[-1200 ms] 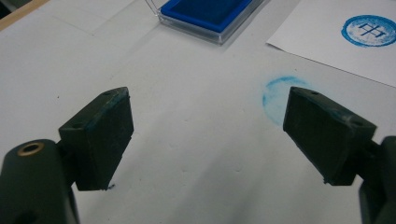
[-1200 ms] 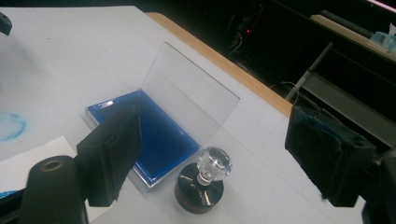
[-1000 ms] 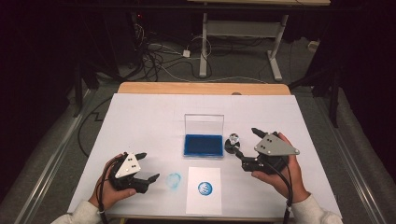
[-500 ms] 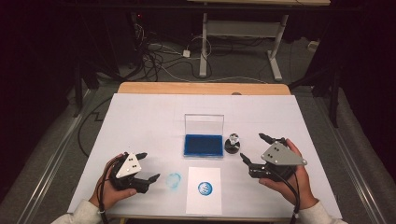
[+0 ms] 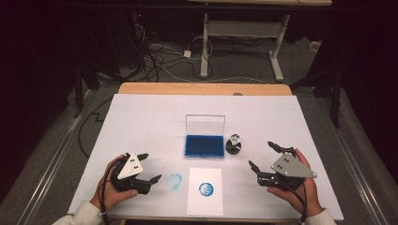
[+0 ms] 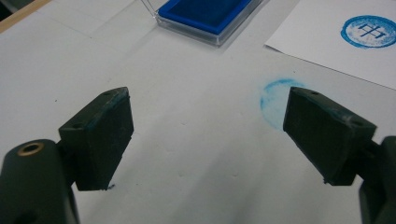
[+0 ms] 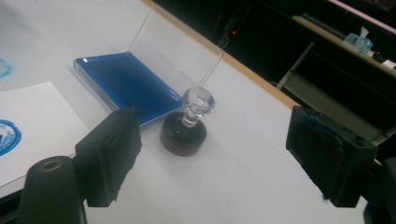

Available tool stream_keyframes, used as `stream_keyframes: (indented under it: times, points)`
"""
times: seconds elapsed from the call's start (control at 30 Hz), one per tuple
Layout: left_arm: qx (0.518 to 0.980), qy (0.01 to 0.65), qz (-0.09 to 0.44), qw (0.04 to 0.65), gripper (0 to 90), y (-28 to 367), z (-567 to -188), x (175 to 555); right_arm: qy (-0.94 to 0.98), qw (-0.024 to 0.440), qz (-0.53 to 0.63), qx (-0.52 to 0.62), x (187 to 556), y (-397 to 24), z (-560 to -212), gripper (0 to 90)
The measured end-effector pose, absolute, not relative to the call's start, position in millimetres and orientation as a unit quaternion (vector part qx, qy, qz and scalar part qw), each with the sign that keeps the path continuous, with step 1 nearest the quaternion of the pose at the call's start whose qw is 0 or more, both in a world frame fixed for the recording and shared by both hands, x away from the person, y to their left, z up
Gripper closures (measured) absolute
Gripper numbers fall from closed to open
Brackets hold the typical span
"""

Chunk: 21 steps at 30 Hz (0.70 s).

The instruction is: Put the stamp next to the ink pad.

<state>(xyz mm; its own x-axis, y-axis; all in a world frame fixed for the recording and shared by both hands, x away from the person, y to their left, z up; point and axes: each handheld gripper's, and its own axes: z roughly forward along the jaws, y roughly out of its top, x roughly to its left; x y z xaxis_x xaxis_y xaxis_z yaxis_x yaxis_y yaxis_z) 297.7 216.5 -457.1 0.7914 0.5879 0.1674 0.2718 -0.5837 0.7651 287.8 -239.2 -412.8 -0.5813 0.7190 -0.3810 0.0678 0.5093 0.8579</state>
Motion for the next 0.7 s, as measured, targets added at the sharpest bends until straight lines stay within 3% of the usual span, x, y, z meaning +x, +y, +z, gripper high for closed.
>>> stream_keyframes:
  times: [0.27,0.7]
  points:
    - [0.864,0.253,0.208,0.383,15.6,217,-457,297,0.777,0.398,0.415,0.258,281,-250,-428,17.8]
    - [0.862,0.248,0.22,0.383,15.5,216,-454,301,0.772,0.378,0.411,0.305,274,-277,-453,16.7]
